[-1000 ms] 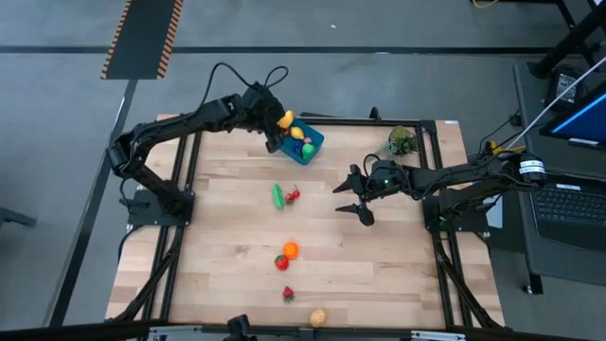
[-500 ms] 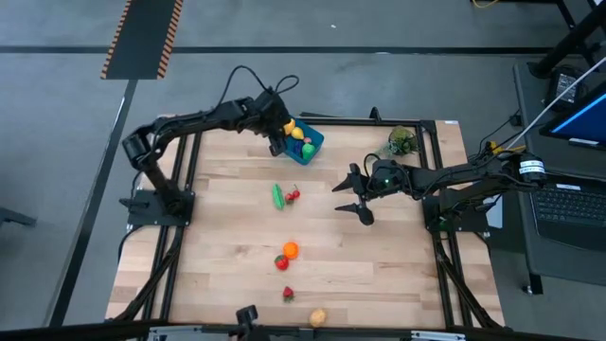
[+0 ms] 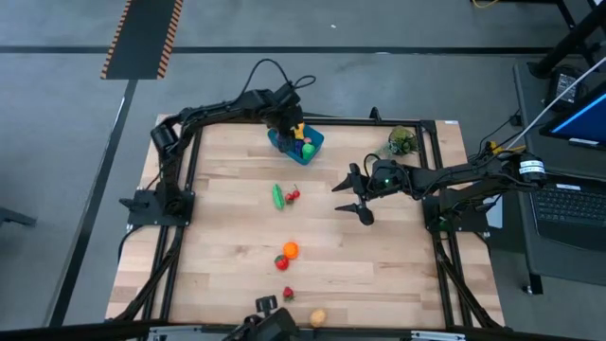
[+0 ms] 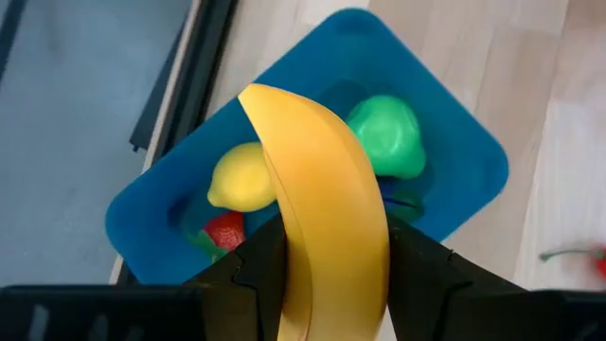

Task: Pick and placing Produce into tupperware
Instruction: Put the yellow banana into the blue bin

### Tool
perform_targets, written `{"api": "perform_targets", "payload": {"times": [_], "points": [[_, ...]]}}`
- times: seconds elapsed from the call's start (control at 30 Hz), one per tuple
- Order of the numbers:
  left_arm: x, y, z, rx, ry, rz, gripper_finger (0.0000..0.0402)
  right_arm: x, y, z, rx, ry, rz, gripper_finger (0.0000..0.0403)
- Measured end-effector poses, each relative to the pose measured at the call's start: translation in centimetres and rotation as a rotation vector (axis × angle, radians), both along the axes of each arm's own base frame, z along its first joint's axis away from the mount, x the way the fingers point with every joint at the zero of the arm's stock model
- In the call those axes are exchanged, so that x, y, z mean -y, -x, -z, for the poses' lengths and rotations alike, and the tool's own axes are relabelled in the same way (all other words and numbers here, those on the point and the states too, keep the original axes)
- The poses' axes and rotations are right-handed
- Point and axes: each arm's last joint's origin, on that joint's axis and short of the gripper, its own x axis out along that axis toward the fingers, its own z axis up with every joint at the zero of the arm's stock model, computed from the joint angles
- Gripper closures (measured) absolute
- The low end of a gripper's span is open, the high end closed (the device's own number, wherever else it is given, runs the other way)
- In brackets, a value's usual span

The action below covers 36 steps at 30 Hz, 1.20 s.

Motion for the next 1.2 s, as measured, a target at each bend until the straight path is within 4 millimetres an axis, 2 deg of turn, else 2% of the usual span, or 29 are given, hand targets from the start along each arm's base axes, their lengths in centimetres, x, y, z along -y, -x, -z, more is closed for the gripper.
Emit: {"api": "perform_targets", "payload": {"times": [0.2, 0.47, 1.2], "points": [[-1.0, -0.9, 0.8, -0.07, 0.021, 0.038, 0.027, 0.0, 0.0, 0.0, -0.002, 0.0, 0.0, 0.0114], [-1.9, -0.4, 1.0, -0.087, 0.065, 0.052, 0.027, 0.0, 0.0, 0.0, -0.003, 0.002, -0.001, 0.0114], [-1.9, -0.2, 1.2, -0.086, 0.06, 0.136, 0.027, 0.0, 0.0, 0.0, -0.004, 0.003, -0.001, 0.0114]]}}
